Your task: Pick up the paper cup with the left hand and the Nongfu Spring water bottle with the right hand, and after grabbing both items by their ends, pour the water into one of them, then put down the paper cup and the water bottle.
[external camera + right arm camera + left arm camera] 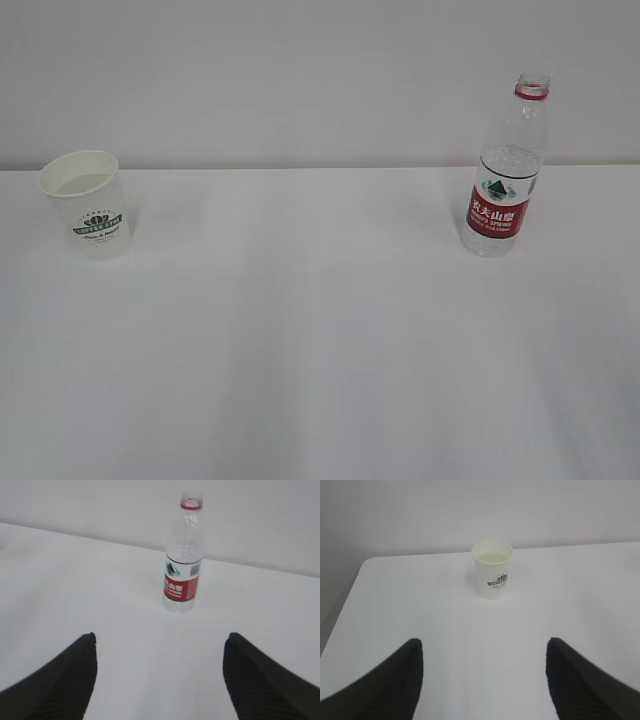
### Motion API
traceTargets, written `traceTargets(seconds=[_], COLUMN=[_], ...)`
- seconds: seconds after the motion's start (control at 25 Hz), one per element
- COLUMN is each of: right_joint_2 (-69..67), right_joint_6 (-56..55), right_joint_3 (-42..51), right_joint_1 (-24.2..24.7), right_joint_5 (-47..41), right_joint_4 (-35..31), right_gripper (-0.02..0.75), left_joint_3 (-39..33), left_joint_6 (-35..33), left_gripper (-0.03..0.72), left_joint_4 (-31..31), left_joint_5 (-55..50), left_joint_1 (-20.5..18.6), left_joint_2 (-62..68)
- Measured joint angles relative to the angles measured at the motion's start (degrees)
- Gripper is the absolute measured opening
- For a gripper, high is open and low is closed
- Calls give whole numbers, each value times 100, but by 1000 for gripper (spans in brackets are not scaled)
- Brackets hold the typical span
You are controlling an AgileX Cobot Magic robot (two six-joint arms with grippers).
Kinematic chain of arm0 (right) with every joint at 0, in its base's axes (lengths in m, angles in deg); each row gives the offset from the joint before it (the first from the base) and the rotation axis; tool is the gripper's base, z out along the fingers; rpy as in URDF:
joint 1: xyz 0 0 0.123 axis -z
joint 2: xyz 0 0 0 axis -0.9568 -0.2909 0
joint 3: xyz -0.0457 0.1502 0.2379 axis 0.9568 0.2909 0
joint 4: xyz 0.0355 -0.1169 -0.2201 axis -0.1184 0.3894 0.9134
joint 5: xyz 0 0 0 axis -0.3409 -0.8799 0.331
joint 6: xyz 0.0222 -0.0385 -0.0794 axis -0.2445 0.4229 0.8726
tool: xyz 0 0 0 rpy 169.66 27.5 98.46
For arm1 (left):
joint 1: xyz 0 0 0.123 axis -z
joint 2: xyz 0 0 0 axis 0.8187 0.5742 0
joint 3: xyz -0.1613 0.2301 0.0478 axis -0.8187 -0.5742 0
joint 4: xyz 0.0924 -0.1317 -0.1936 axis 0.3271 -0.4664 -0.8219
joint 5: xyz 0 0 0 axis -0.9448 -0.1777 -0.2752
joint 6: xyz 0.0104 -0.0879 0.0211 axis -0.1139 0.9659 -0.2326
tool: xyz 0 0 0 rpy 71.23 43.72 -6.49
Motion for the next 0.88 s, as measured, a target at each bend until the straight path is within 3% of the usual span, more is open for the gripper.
traceTargets(seconds=[0.24,0.68,0.88], right_joint_2=[847,1393,1406], right_joint_6=[-500,-649,-649], right_joint_3=[0,-263,-378], right_joint_1=[0,0,0], right_joint_5=[-1230,-2278,-2586], right_joint_4=[697,711,674], right_gripper=[590,589,589], left_joint_3=[0,0,-340], left_joint_6=[-24,-33,-37], left_gripper=[561,561,559], left_joint_4=[-8,-215,-215], left_joint_5=[-895,-1678,-1700], left_joint_1=[0,0,0], left_joint_2=[-332,-648,-648])
